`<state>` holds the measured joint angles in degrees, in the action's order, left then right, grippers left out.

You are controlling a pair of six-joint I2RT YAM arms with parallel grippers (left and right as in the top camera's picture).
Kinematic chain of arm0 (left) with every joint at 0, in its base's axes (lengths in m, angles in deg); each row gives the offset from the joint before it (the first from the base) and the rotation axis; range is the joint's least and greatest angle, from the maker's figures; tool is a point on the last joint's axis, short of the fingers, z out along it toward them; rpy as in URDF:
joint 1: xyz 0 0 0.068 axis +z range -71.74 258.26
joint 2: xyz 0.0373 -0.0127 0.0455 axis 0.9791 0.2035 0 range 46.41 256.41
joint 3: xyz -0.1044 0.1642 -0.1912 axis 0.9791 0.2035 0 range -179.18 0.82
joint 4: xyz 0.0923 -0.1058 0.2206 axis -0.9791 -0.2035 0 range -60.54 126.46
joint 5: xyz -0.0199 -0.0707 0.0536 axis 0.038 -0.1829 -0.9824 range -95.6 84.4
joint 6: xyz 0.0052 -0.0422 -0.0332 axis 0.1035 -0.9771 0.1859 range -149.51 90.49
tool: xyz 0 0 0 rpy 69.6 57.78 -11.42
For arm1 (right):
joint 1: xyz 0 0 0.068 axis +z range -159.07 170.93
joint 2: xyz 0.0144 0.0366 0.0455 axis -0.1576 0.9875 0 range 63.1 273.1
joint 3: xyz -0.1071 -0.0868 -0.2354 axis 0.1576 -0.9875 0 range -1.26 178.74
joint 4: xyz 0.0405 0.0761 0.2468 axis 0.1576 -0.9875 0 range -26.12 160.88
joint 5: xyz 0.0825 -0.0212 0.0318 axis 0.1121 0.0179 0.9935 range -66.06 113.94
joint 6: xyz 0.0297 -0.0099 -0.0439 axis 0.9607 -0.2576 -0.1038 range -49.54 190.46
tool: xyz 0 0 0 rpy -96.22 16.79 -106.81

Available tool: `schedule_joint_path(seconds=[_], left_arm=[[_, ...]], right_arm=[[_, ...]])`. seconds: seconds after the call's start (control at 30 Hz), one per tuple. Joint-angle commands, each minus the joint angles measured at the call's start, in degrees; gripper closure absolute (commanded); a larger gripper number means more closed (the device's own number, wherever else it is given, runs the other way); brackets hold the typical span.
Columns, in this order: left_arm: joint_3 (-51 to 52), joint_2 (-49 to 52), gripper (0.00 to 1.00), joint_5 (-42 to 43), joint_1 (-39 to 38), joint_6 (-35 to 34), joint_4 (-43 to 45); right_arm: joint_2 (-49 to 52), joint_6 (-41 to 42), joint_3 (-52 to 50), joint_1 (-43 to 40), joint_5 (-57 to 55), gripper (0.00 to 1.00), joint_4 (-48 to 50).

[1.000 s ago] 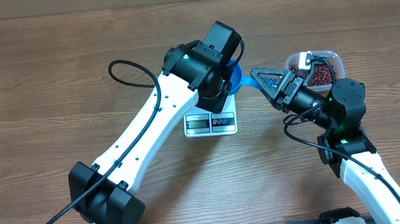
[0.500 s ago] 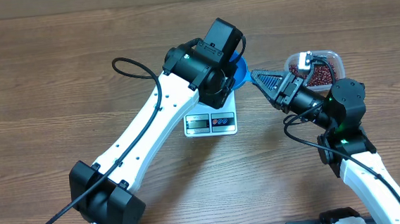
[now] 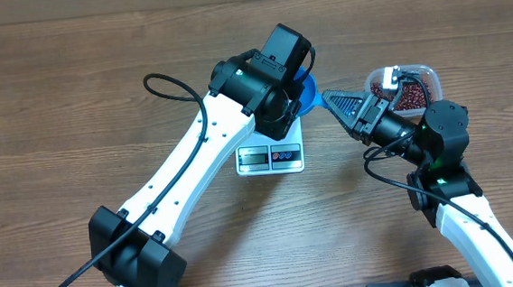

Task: Scoop item into bowl and weigh 150g on scale
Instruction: 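Close the right gripper on the blue cup's handle beside the left gripper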

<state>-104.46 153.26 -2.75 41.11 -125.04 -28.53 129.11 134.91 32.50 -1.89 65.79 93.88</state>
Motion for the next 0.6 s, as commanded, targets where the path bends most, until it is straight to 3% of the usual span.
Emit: schedule_joint_path(seconds=[0.0,0.3,0.4,0.57], left_arm=[[-1.33,0.66,0.96,-0.26,-0.44,1.31,-0.33],[-1.33,0.66,0.96,-0.26,-0.44,1.31,-0.37],[-1.33,0.66,0.96,-0.26,-0.44,1.29,-0.37],[-1.33,0.66,0.96,-0.26,-0.44,1.27,-0.59]], right_arm=[[0.24,-0.48,1.20,0.26,-0.02,0.73,0.42],[0.24,-0.48,1.20,0.26,-0.70,0.73,0.00],[0.24,-0.46,1.20,0.26,-1.33,0.68,-0.28],[0.24,-0.46,1.18,0.26,-2.32,0.68,-1.25]])
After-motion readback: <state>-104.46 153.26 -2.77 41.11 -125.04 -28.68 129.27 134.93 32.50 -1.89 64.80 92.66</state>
